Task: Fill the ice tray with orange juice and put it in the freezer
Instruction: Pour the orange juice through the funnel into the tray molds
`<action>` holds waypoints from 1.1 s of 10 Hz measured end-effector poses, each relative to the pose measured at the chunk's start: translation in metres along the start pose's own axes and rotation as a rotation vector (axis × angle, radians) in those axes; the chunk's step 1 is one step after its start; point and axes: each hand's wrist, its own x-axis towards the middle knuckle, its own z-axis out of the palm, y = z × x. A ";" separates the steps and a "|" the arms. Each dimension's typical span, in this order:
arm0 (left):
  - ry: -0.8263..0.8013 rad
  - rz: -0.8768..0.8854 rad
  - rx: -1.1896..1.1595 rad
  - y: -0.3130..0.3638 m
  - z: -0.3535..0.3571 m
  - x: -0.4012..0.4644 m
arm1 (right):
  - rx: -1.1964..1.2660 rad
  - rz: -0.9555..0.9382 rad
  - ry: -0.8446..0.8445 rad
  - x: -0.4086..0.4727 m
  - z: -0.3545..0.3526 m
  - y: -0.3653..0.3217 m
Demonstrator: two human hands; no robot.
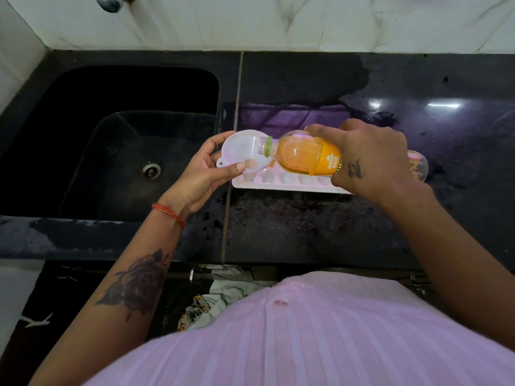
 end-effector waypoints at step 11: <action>-0.050 -0.006 -0.030 0.002 0.015 0.007 | 0.120 0.077 -0.048 -0.014 0.000 0.014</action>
